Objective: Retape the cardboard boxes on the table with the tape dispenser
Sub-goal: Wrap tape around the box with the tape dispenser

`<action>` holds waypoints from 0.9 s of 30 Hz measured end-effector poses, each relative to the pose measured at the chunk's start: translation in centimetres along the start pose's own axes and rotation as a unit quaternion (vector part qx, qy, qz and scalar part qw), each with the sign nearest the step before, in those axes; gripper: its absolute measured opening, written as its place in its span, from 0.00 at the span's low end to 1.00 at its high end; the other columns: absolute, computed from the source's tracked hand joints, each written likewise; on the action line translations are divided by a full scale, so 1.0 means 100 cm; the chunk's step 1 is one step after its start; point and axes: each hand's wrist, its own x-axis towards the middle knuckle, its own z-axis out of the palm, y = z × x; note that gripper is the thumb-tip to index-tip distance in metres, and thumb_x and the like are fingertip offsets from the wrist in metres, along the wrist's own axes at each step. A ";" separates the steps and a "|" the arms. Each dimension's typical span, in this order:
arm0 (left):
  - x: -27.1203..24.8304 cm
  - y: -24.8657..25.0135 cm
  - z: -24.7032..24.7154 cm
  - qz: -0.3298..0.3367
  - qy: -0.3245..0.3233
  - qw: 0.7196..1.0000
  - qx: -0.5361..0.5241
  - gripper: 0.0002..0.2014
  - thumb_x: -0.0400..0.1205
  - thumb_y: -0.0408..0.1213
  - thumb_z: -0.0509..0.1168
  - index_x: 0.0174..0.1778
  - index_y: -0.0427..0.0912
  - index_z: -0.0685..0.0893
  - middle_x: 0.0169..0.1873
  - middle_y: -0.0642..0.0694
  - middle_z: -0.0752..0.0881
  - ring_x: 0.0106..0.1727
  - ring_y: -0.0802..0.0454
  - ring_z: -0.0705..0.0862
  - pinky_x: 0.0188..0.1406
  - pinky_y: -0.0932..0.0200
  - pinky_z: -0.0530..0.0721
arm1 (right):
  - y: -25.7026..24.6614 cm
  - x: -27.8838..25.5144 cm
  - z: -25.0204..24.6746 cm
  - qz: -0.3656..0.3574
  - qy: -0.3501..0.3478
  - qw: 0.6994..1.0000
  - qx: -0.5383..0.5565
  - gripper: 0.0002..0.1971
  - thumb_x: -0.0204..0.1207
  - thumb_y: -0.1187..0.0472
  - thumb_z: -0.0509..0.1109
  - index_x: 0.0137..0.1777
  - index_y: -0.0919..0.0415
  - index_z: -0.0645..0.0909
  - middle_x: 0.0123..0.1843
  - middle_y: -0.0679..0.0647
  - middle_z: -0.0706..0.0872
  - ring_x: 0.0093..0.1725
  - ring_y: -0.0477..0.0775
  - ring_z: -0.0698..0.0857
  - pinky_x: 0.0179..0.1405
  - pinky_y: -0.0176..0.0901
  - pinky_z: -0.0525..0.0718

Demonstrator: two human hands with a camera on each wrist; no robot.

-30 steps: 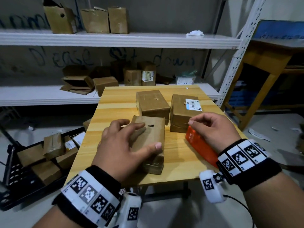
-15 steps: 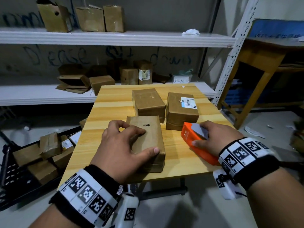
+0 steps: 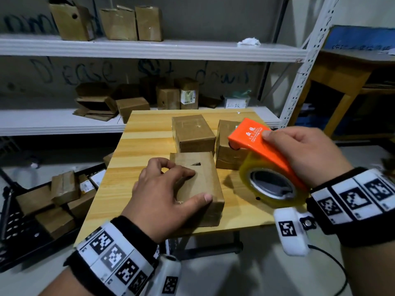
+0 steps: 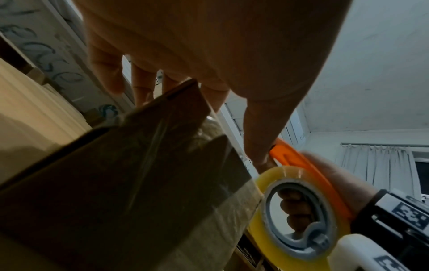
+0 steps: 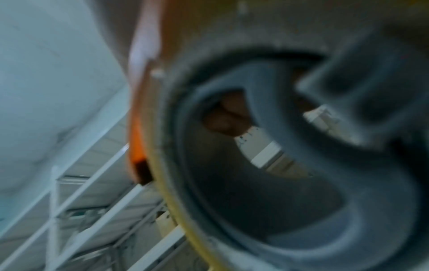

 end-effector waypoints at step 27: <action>0.007 0.021 -0.028 0.078 0.037 0.875 -0.475 0.08 0.81 0.43 0.74 0.38 0.47 0.92 0.32 0.47 0.89 0.32 0.54 0.81 0.37 0.52 0.77 | -0.028 -0.029 0.025 -0.265 -0.026 0.964 0.003 0.24 0.68 0.27 0.75 0.58 0.37 0.90 0.53 0.28 0.90 0.54 0.31 0.89 0.49 0.22 0.83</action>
